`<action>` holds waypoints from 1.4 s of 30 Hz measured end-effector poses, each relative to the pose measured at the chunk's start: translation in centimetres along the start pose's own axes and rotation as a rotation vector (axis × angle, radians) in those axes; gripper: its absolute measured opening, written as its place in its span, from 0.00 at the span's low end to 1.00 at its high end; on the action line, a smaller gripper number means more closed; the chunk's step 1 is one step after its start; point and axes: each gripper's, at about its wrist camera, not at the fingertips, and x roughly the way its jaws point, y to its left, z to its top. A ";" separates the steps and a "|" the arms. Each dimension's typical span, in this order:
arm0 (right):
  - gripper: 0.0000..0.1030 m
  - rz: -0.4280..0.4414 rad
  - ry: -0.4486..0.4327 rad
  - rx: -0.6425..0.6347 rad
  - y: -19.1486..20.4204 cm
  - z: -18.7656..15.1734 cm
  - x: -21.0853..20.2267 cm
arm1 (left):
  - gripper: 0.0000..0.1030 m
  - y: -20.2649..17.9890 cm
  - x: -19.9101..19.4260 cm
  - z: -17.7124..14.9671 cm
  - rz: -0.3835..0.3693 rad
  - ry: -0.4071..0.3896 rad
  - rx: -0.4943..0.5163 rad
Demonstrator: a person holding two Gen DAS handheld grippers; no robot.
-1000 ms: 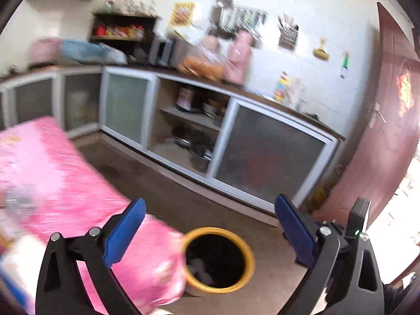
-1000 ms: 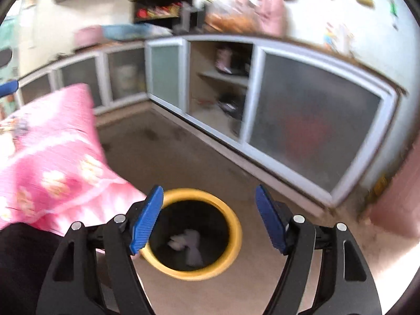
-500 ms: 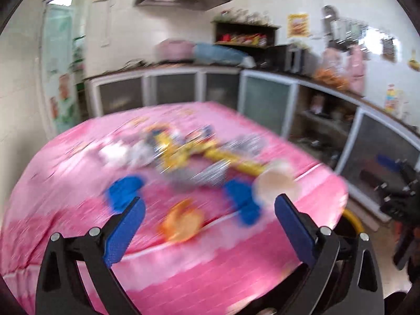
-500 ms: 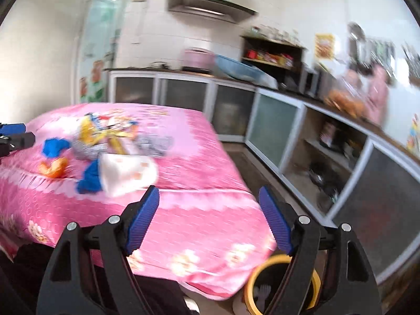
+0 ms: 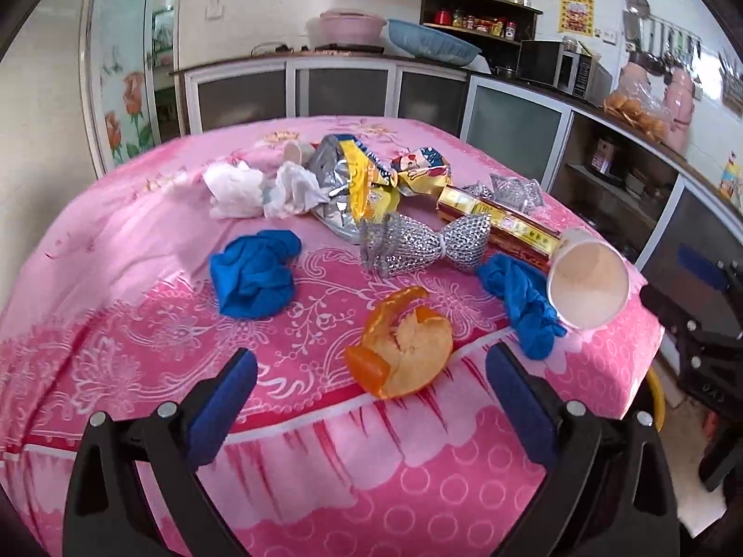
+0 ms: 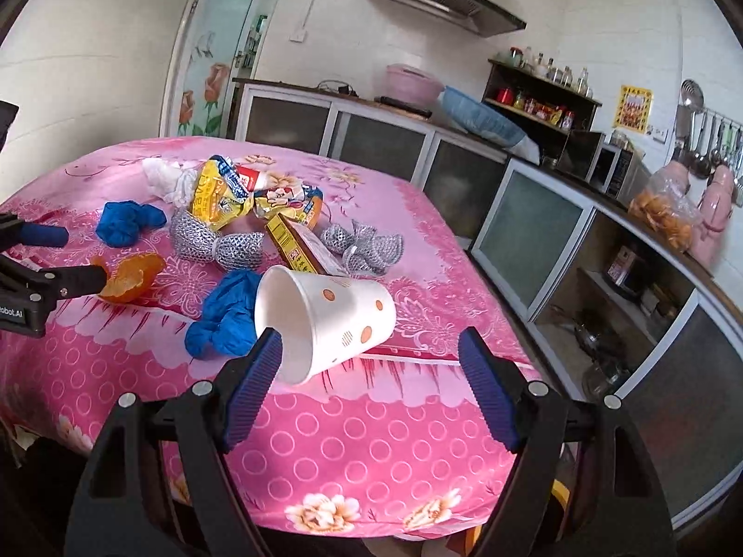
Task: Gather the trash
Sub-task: 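Grasp the orange peel with the left tool while the right tool grips the white paper cup, then carry the orange peel and paper cup with both tools over the bin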
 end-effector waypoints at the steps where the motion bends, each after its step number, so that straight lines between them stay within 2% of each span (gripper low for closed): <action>1: 0.72 0.005 0.004 0.004 0.0 0.0 0.2 | 0.92 0.2 0.3 0.1 -0.012 0.008 -0.014; 8: 0.72 0.024 0.006 0.011 0.1 0.6 1.6 | 0.92 0.9 2.7 0.6 -0.035 0.058 -0.061; 12: 0.72 0.031 0.021 0.013 0.2 0.8 2.7 | 0.92 1.1 4.1 0.7 -0.084 0.097 -0.110; 18: 0.72 0.040 0.036 0.048 -0.3 0.9 3.7 | 0.92 0.5 5.4 0.9 -0.085 0.116 -0.108; 21: 0.72 0.040 0.045 0.057 -0.4 0.9 4.2 | 0.92 0.2 5.9 1.3 -0.113 0.122 -0.120; 23: 0.69 0.048 0.058 0.061 -0.5 0.9 4.6 | 0.92 0.1 6.3 1.5 -0.121 0.122 -0.121; 25: 0.52 0.050 0.084 0.059 -0.6 0.8 5.0 | 0.91 -0.1 6.5 1.7 -0.122 0.121 -0.121; 26: 0.47 0.047 0.093 0.058 -0.7 0.7 5.2 | 0.82 -0.2 6.4 1.7 -0.119 0.119 -0.122; 27: 0.38 0.046 0.108 0.056 -0.7 0.7 5.4 | 0.70 -0.3 6.5 1.7 -0.118 0.121 -0.124; 28: 0.30 0.050 0.119 0.059 -0.7 0.6 5.6 | 0.65 -0.3 6.5 1.7 -0.118 0.129 -0.124; 30: 0.25 0.053 0.134 0.067 -0.9 0.4 5.8 | 0.51 -0.3 6.7 1.7 -0.103 0.134 -0.118; 31: 0.19 0.052 0.139 0.070 -0.9 0.4 5.9 | 0.45 -0.3 6.8 1.7 -0.095 0.133 -0.112; 32: 0.18 0.052 0.144 0.074 -1.0 0.3 6.0 | 0.34 -0.3 6.9 1.7 -0.096 0.134 -0.107; 33: 0.12 0.051 0.144 0.078 -1.1 0.3 5.9 | 0.17 -0.4 6.9 1.7 -0.099 0.132 -0.106; 34: 0.02 0.055 0.147 0.082 -1.1 0.3 5.9 | 0.14 -0.4 6.8 1.8 -0.101 0.123 -0.101; 36: 0.02 0.069 0.140 0.094 -1.3 0.4 5.7 | 0.10 -0.4 6.4 1.9 -0.099 0.106 -0.097; 42: 0.02 0.036 0.078 0.100 -2.1 1.1 3.9 | 0.08 -0.3 5.0 2.3 -0.123 0.080 -0.115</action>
